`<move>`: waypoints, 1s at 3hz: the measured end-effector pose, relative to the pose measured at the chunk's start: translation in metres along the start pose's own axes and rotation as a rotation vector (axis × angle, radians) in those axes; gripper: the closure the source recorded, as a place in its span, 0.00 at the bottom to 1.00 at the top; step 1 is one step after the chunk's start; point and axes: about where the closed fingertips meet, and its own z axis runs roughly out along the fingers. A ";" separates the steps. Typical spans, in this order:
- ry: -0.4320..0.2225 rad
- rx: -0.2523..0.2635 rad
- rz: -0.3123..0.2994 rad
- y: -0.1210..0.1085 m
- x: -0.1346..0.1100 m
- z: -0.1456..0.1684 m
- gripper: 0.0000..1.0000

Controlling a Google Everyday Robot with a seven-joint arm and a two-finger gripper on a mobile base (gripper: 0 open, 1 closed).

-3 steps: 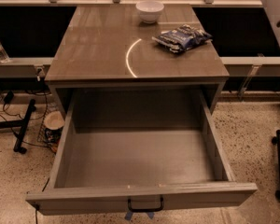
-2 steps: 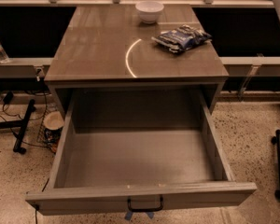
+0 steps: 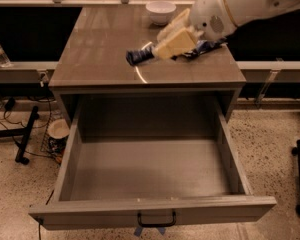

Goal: Place rxbar blueberry into top drawer

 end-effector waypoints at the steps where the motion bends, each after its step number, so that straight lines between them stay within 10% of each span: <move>1: 0.092 -0.064 -0.047 0.044 0.063 0.028 1.00; 3: 0.115 -0.078 -0.043 0.055 0.076 0.050 1.00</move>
Offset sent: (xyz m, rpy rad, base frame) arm -0.0253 -0.0059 -0.0449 -0.0703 0.0058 0.0424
